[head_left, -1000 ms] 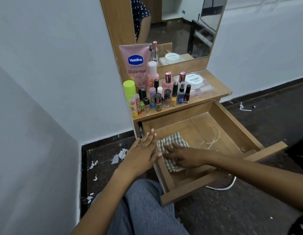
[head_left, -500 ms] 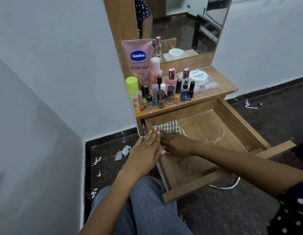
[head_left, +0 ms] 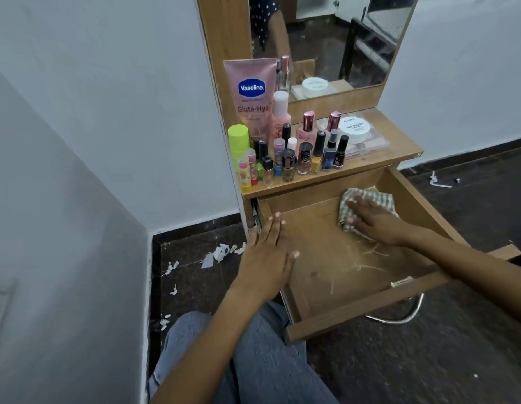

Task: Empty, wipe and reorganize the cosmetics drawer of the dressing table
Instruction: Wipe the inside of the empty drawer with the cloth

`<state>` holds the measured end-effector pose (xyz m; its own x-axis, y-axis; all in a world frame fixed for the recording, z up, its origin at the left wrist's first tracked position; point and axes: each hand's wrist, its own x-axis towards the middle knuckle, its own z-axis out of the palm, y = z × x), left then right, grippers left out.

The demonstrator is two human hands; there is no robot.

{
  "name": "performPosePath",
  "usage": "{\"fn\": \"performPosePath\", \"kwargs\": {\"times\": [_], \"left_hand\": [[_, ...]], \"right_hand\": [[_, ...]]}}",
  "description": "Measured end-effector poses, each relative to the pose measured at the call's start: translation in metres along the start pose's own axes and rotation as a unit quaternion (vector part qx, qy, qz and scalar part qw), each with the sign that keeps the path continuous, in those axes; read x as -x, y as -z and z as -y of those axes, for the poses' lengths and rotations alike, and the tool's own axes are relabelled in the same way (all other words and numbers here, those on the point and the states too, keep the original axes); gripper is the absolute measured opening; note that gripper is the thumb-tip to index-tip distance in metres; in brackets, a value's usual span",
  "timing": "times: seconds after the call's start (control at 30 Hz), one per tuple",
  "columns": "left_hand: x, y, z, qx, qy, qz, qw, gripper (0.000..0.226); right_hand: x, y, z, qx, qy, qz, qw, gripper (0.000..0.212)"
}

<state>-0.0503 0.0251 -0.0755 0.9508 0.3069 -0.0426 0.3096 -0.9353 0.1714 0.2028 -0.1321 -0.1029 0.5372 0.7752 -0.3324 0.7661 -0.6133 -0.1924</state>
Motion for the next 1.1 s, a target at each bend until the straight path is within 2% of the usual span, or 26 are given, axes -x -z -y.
{"fn": "performPosePath", "kwargs": {"times": [0.07, 0.17, 0.23, 0.4, 0.5, 0.6, 0.67, 0.77, 0.9, 1.1], "left_hand": [[-0.009, -0.008, -0.010, 0.042, 0.009, -0.019, 0.999, 0.089], [-0.026, -0.013, -0.021, 0.084, 0.025, -0.055, 0.995, 0.088], [-0.034, -0.014, -0.027, 0.115, 0.045, -0.074, 0.990, 0.087], [-0.040, -0.023, -0.033, 0.082, 0.082, -0.144, 0.983, 0.071], [-0.040, -0.027, -0.034, 0.079, 0.088, -0.159, 0.980, 0.066], [-0.040, -0.028, -0.034, 0.085, 0.092, -0.166, 0.978, 0.065], [-0.039, -0.028, -0.034, 0.090, 0.093, -0.168, 0.977, 0.067], [-0.039, -0.028, -0.034, 0.098, 0.095, -0.172, 0.976, 0.070], [-0.038, -0.028, -0.035, 0.102, 0.098, -0.184, 0.973, 0.069], [-0.039, -0.029, -0.034, 0.105, 0.100, -0.188, 0.971, 0.065]], "right_hand": [[-0.005, -0.002, -0.003, -0.042, -0.053, -0.007, 0.998, 0.064], [-0.008, -0.012, 0.023, -0.057, -0.085, 0.043, 0.994, 0.074], [-0.001, -0.022, 0.050, -0.028, -0.040, 0.076, 0.996, 0.076], [0.010, -0.034, 0.089, 0.067, 0.186, 0.097, 0.976, 0.081], [0.005, -0.034, 0.083, 0.083, 0.209, 0.082, 0.971, 0.092], [-0.001, -0.027, 0.069, 0.103, 0.191, 0.075, 0.973, 0.091], [-0.004, -0.015, 0.051, 0.072, 0.160, 0.072, 0.982, 0.086], [-0.002, 0.003, 0.022, 0.029, 0.126, 0.057, 0.990, 0.093], [0.005, 0.013, -0.003, -0.001, 0.068, 0.033, 0.997, 0.079], [-0.005, 0.003, 0.000, -0.041, -0.042, -0.056, 0.997, 0.100]]}}
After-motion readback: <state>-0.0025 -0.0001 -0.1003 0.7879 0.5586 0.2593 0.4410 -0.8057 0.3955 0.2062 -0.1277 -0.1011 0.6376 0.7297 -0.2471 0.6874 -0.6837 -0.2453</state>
